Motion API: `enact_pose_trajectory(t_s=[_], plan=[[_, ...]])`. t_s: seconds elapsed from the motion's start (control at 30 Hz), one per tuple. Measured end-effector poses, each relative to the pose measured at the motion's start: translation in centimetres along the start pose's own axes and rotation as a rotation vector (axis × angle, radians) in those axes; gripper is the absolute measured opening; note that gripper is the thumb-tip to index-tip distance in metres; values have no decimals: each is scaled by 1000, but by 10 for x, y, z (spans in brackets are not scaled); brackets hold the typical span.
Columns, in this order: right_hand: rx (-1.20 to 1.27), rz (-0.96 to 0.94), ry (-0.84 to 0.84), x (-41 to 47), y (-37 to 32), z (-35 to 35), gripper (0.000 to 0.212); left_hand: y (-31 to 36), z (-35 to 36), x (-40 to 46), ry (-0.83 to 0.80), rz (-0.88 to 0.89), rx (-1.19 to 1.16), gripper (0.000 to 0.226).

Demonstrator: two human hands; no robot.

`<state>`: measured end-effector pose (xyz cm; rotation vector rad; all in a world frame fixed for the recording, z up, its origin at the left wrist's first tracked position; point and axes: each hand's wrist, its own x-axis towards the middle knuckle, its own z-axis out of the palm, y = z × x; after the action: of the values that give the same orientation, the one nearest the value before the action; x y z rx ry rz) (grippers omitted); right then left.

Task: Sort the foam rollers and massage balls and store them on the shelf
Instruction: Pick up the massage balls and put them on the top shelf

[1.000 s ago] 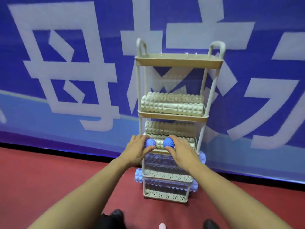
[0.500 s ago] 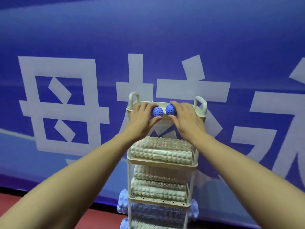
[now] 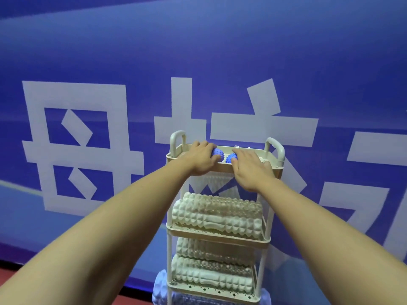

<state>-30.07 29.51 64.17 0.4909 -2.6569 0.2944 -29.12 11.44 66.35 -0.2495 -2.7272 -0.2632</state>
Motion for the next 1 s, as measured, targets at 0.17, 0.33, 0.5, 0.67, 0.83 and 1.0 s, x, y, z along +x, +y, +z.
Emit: enact_pose_trajectory(t_s=[0.17, 0.33, 0.5, 0.67, 0.83, 1.0], plan=[[22, -4, 36, -5, 2, 9, 44, 2, 9, -10, -17, 52, 21, 53], [-64, -46, 66, -17, 9, 12, 61, -1, 25, -22, 203, -32, 108, 62], [82, -218, 474, -69, 7, 37, 53, 16, 51, -70, 587, 24, -60, 50], [182, -244, 333, -164, 6, 140, 45, 26, 140, -160, 497, 93, -122, 45], [131, -87, -126, -262, 14, 248, 56, 6, 268, -265, 64, -36, -125, 48], [79, -9, -452, -356, 35, 345, 64, -16, 375, -359, -383, -220, -234, 60]])
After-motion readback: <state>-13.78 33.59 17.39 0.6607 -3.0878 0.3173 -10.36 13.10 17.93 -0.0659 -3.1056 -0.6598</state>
